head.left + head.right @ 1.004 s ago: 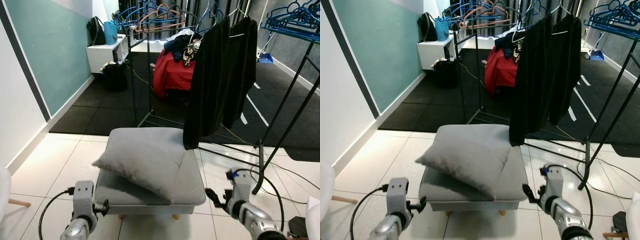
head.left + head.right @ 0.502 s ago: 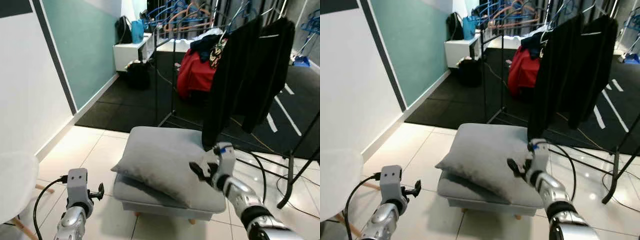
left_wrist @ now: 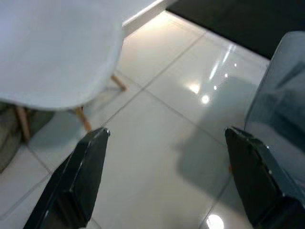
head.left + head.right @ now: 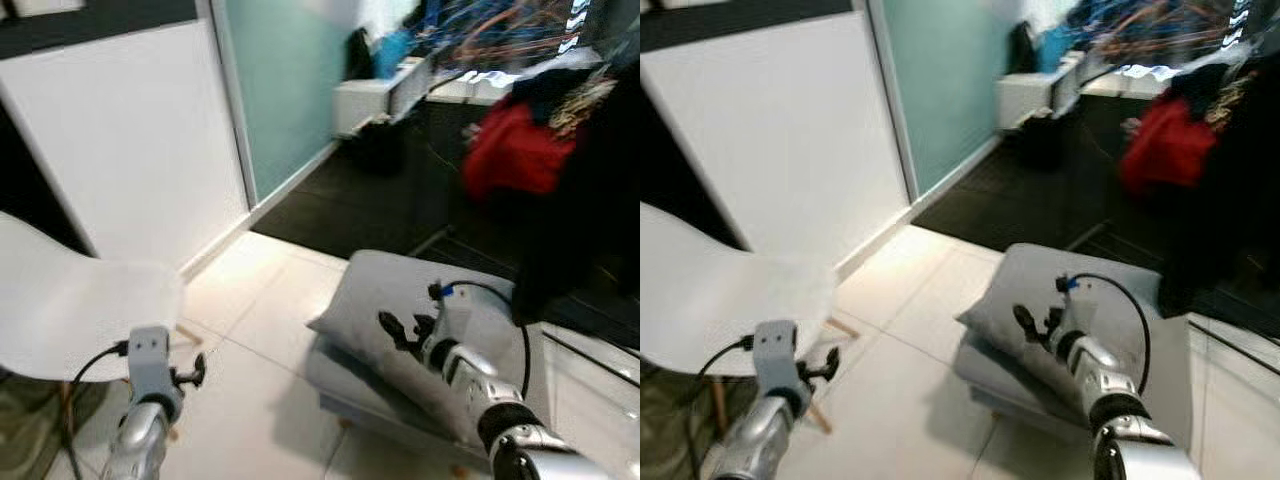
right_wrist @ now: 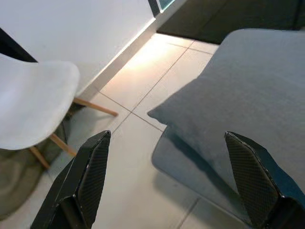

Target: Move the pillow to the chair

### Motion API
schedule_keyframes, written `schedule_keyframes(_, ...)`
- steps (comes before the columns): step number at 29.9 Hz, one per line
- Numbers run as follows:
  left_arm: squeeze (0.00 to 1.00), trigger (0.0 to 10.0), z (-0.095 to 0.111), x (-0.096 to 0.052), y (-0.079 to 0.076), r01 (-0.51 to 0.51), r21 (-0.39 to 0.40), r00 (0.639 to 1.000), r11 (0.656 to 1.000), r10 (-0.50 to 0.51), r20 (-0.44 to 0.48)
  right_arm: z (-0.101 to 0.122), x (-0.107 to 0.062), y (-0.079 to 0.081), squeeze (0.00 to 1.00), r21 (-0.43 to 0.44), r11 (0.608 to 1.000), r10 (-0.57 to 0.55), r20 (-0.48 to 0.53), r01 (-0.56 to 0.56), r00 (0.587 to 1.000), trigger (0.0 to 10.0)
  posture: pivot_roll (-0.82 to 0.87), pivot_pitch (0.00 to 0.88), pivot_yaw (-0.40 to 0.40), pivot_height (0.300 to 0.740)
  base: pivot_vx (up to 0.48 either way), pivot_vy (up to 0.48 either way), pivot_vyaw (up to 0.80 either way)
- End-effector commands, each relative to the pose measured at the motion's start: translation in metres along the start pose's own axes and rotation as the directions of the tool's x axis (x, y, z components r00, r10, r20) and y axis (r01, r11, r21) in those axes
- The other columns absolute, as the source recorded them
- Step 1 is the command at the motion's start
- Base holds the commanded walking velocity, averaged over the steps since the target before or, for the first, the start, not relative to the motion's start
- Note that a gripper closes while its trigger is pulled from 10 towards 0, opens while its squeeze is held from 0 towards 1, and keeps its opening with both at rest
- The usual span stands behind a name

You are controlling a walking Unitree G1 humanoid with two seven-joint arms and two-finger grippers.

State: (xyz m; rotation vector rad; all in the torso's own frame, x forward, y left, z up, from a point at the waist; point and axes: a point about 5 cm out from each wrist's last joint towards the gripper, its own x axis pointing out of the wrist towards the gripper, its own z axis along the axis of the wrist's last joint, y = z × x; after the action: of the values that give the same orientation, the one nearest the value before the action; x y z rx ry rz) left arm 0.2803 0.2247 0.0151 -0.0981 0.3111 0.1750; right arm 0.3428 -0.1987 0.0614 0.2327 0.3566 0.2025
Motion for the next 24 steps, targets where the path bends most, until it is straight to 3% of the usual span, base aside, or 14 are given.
schedule_keyframes(1, 0.00, 10.0, 0.0002, 0.0002, -0.0022, 0.000, 0.004, 1.000, 1.000, 0.000, -0.007, -0.0006, 0.0008, -0.0005, 0.00, -0.020, 0.999, -0.025, -0.017, 0.024, 1.000, 10.0, -0.18, 0.000, -0.010, 0.740, 0.000, -0.480, 0.00)
schedule_keyframes(6, 0.00, 10.0, 0.0035, 0.0011, -0.0046, -0.018, 0.050, 1.000, 0.999, 0.017, 0.006, -0.0016, 0.0007, -0.0016, 0.00, -0.029, 0.998, -0.049, -0.021, 0.048, 0.999, 10.0, -0.18, 0.000, -0.007, 0.740, 0.000, -0.465, 0.00)
schedule_keyframes(10, 0.00, 10.0, 0.0068, 0.0003, -0.0032, -0.021, -0.003, 1.000, 1.000, 0.021, 0.012, -0.0007, 0.0003, -0.0044, 0.00, -0.040, 0.995, -0.088, -0.022, 0.087, 0.996, 10.0, -0.17, 0.000, -0.015, 0.740, 0.000, 0.000, 0.00)
schedule_keyframes(19, 0.00, 10.0, 0.0078, -0.0016, 0.0012, -0.014, -0.005, 1.000, 1.000, 0.014, 0.016, -0.0016, 0.0001, -0.0049, 0.00, -0.052, 0.994, -0.101, -0.026, 0.099, 0.995, 10.0, -0.17, 0.000, -0.019, 0.740, 0.000, 0.000, 0.00)
schedule_keyframes(24, 0.00, 10.0, 0.0053, -0.0027, -0.0020, 0.003, -0.056, 1.000, 0.998, -0.003, 0.008, -0.0008, 0.0013, -0.0033, 0.00, -0.060, 0.993, -0.102, -0.030, 0.100, 0.994, 10.0, -0.18, 0.000, -0.032, 0.740, 0.000, -0.096, 0.00)
